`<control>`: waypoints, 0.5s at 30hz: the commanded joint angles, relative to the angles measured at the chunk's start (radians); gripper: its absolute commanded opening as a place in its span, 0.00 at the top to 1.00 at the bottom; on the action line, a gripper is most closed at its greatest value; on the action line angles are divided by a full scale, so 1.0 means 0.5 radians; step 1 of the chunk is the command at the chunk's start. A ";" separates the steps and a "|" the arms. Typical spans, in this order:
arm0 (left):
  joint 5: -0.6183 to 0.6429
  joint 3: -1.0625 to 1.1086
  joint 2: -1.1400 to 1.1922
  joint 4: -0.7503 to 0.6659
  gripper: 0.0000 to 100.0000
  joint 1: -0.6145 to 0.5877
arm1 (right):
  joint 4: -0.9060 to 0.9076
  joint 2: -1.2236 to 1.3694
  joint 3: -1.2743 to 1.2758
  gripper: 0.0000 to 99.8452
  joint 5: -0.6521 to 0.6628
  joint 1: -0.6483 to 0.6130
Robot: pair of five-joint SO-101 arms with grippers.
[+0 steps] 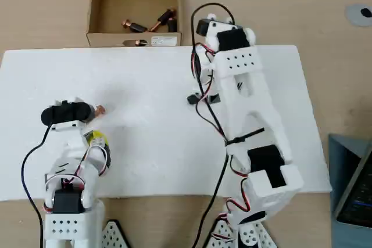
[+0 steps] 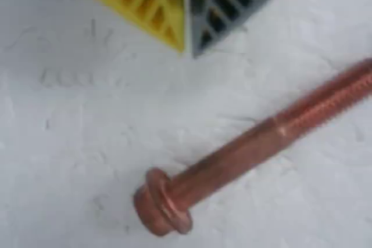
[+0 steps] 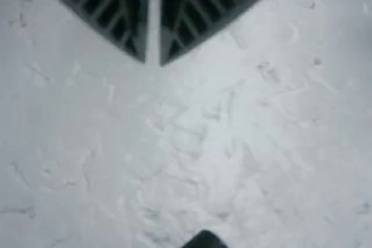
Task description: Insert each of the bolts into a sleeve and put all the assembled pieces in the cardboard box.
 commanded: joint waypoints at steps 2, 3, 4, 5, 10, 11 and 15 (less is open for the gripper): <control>0.000 -0.006 -0.014 -0.034 1.00 -0.015 | -0.132 -0.118 0.124 0.89 -0.068 -0.002; 0.000 -0.006 -0.014 -0.034 1.00 -0.015 | -0.153 -0.118 0.155 0.85 -0.074 -0.008; 0.000 -0.006 -0.014 -0.034 1.00 -0.015 | -0.172 -0.118 0.180 0.82 -0.077 -0.017; 0.000 -0.006 -0.014 -0.034 1.00 -0.015 | -0.203 -0.118 0.204 0.80 -0.077 -0.029; 0.000 -0.003 -0.014 -0.034 1.00 -0.015 | -0.396 -0.109 0.262 0.79 -0.074 -0.097; 0.000 -0.003 -0.014 -0.034 1.00 -0.015 | -0.423 -0.087 0.259 0.79 -0.074 -0.109; 0.000 -0.003 -0.014 -0.034 1.00 -0.015 | -0.454 0.075 0.210 0.79 -0.086 -0.130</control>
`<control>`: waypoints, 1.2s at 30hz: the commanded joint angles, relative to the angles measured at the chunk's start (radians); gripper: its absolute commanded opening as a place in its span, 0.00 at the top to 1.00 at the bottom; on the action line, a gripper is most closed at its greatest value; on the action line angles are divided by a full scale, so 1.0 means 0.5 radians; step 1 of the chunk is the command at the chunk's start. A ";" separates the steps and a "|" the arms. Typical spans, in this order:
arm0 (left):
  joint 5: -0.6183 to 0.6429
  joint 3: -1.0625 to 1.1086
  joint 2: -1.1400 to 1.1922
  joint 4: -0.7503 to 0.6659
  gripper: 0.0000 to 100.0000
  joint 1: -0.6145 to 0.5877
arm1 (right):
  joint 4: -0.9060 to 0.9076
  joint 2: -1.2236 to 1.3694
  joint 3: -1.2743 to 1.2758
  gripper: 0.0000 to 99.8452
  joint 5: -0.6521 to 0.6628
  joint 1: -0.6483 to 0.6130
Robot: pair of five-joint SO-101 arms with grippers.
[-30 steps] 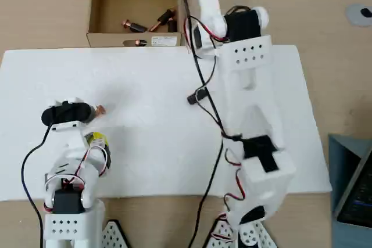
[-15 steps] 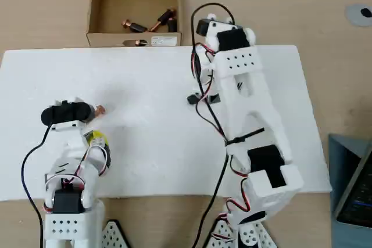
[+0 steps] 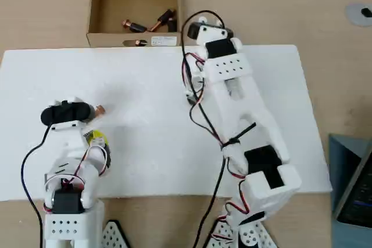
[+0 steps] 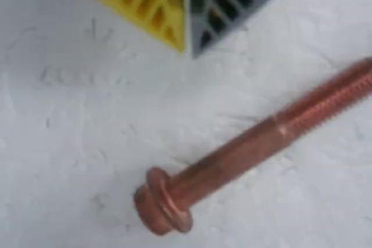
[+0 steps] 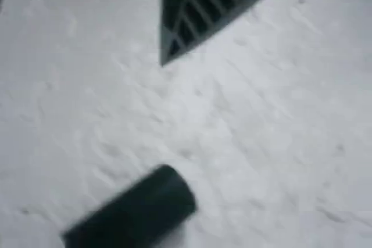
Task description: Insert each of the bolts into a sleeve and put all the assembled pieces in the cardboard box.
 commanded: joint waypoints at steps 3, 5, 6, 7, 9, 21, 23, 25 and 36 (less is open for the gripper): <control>0.000 -0.003 -0.014 -0.034 1.00 -0.015 | -0.034 0.195 -0.167 0.79 -0.025 -0.023; 0.000 -0.003 -0.014 -0.034 1.00 -0.015 | -0.031 0.287 -0.265 0.79 -0.025 -0.023; 0.000 -0.003 -0.014 -0.034 1.00 -0.015 | -0.028 0.330 -0.321 0.79 -0.025 -0.023; 0.000 -0.003 -0.014 -0.034 1.00 -0.015 | -0.021 0.373 -0.376 0.79 -0.025 -0.026; 0.000 -0.003 -0.014 -0.034 1.00 -0.015 | -0.021 0.453 -0.480 0.79 -0.025 -0.029; 0.000 -0.003 -0.014 -0.034 1.00 -0.015 | -0.018 0.790 -0.781 0.79 -0.025 -0.032; 0.000 -0.003 -0.014 -0.034 1.00 -0.015 | -0.018 0.812 -0.778 0.79 -0.025 -0.032; 0.000 -0.003 -0.014 -0.034 1.00 -0.015 | -0.018 0.830 -0.775 0.79 -0.025 -0.032; 0.000 -0.003 -0.014 -0.037 1.00 -0.015 | 0.006 0.848 -0.769 0.79 -0.028 -0.173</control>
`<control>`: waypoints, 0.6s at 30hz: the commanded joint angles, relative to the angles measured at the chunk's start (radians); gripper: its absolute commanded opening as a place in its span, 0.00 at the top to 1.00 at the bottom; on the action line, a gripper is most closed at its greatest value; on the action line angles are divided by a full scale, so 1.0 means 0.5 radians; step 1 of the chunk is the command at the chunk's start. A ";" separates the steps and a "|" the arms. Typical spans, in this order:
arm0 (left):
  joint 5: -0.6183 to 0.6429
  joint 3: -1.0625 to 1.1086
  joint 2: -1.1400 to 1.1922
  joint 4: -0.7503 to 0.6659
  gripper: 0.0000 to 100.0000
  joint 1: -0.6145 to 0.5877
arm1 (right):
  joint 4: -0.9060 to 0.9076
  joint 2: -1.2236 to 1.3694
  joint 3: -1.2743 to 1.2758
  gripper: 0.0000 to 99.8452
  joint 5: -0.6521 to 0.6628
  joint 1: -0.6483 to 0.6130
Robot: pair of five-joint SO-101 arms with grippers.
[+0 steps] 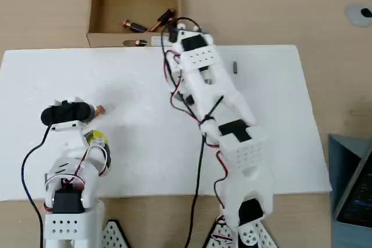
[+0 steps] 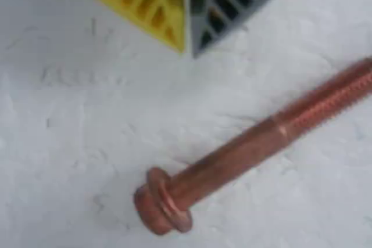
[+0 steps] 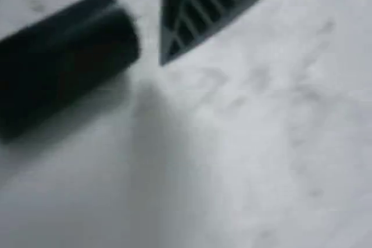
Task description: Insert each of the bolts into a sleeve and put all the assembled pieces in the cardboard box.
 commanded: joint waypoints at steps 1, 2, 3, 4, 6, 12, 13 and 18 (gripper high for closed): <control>0.000 -0.003 -0.014 -0.037 1.00 -0.015 | 0.009 -0.011 -0.084 0.79 -0.028 -0.026; 0.003 -0.003 -0.014 -0.037 1.00 -0.015 | 0.009 -0.011 -0.084 0.79 -0.028 -0.026; 0.003 -0.003 -0.014 -0.037 1.00 -0.015 | 0.009 -0.011 -0.084 0.79 -0.028 -0.023; 0.003 -0.003 -0.014 -0.037 1.00 -0.015 | 0.009 -0.011 -0.084 0.79 -0.028 -0.020; 0.003 -0.003 -0.014 -0.037 1.00 -0.015 | 0.003 -0.011 -0.087 0.80 -0.028 -0.014; 0.003 -0.003 -0.014 -0.037 1.00 -0.015 | -0.046 -0.011 -0.112 0.85 -0.028 0.011; 0.003 -0.003 -0.014 -0.037 1.00 -0.015 | -0.043 -0.011 -0.130 0.84 -0.028 0.008; 0.003 -0.003 -0.014 -0.037 1.00 -0.015 | -0.012 -0.011 -0.281 0.78 -0.025 0.005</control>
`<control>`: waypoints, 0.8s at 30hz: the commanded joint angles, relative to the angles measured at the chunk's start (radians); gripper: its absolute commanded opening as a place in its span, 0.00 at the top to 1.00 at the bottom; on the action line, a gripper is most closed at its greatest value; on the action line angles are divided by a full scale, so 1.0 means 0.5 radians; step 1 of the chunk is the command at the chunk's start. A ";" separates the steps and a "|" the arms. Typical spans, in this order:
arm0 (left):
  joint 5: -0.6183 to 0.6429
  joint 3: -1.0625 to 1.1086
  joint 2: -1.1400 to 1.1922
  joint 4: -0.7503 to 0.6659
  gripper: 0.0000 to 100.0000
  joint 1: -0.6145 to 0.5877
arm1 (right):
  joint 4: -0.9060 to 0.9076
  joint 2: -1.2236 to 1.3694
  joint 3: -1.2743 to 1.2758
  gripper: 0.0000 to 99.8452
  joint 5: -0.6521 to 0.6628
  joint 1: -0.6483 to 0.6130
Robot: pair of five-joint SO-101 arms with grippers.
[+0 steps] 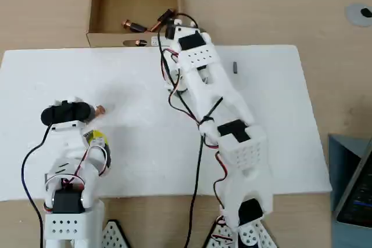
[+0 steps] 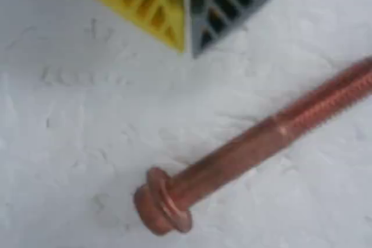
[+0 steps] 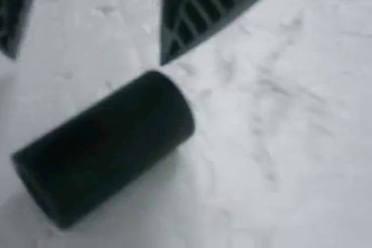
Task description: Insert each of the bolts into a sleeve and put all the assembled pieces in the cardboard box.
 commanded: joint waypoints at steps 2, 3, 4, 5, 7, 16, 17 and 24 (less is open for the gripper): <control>0.003 -0.003 -0.014 -0.037 1.00 -0.015 | 0.015 -0.011 -0.222 0.77 -0.021 0.014; 0.003 -0.003 -0.014 -0.037 1.00 -0.015 | 0.015 -0.008 -0.250 0.77 -0.018 0.014; 0.003 -0.003 -0.014 -0.037 1.00 -0.015 | 0.006 -0.008 -0.272 0.77 -0.015 0.011; 0.003 -0.003 -0.014 -0.037 1.00 -0.015 | 0.000 -0.008 -0.290 0.77 -0.015 0.011; 0.003 -0.003 -0.014 -0.037 1.00 -0.015 | 0.000 0.008 -0.321 0.77 -0.012 0.008; 0.003 -0.003 -0.014 -0.037 1.00 -0.015 | 0.089 0.311 -0.621 0.77 -0.025 0.005; 0.003 -0.003 -0.014 -0.037 1.00 -0.015 | 0.123 0.348 -0.652 0.77 -0.025 0.005; 0.003 -0.003 -0.014 -0.037 1.00 -0.015 | 0.396 0.535 -0.861 0.77 -0.043 0.017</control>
